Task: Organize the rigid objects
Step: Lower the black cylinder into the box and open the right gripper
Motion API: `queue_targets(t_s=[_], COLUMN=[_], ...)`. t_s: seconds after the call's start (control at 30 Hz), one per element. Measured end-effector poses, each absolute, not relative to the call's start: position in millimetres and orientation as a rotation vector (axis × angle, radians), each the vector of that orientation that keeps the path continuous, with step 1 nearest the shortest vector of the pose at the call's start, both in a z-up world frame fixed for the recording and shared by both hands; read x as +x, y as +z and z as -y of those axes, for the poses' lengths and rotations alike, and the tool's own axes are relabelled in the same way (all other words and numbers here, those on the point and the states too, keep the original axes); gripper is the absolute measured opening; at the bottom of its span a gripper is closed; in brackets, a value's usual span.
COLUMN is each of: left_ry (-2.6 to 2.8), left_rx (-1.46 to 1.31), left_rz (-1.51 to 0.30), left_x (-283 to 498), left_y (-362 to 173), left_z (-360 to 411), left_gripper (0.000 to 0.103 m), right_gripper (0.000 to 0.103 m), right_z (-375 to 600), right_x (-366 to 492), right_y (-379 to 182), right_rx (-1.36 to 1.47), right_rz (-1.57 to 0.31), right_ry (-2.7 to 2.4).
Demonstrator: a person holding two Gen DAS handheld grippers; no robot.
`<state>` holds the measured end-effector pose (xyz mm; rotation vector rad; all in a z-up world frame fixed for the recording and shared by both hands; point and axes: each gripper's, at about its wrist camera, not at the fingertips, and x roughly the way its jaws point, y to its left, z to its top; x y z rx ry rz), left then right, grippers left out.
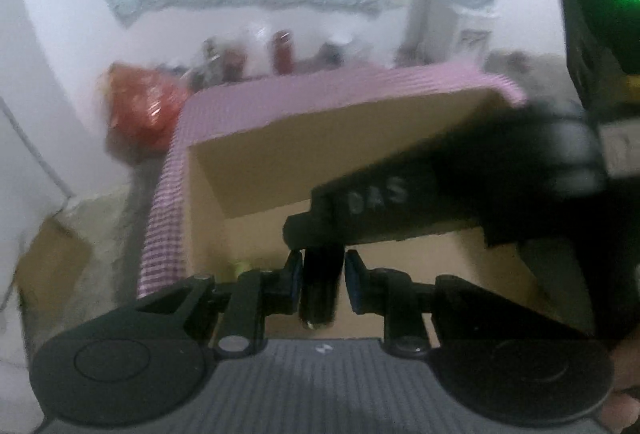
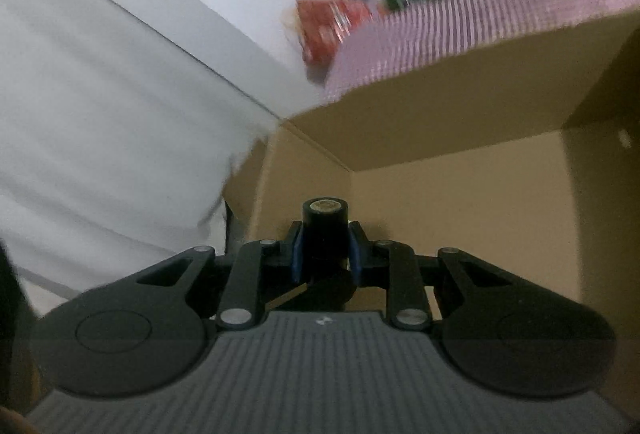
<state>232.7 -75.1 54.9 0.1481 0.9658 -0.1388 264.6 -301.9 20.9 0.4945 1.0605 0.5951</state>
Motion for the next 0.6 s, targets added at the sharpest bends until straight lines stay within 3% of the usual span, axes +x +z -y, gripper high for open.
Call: queue_targets(t_s=[0.07, 0.13, 0.23, 0.6], left_ry=[-0.101, -0.086, -0.080, -0.142], left_rx=[0.143, 0.133, 0.124, 0.064], left_rz=[-0.979, -0.968, -0.948, -0.807], left_x=[236.9, 240.6, 232.2, 189.5], left_y=[50.1, 52.8, 57.8, 98.3], left_z=[67.4, 60.6, 49.4, 37.2], left_gripper=[0.049, 0.050, 0.062, 0.071], right_gripper=[0.021, 0.023, 0.024, 0.038], right_z=[284.4, 267.3, 255.1, 306.5], right_x=[283.5, 298.4, 313.1, 296.4], right_y=[7.2, -5.4, -17.8, 16.1], right_rx=[0.467, 0.414, 0.370, 0.524], right_rz=[-1.113, -1.147, -1.166, -1.037], right_ry=[0.585, 0.569, 0.542, 0.550])
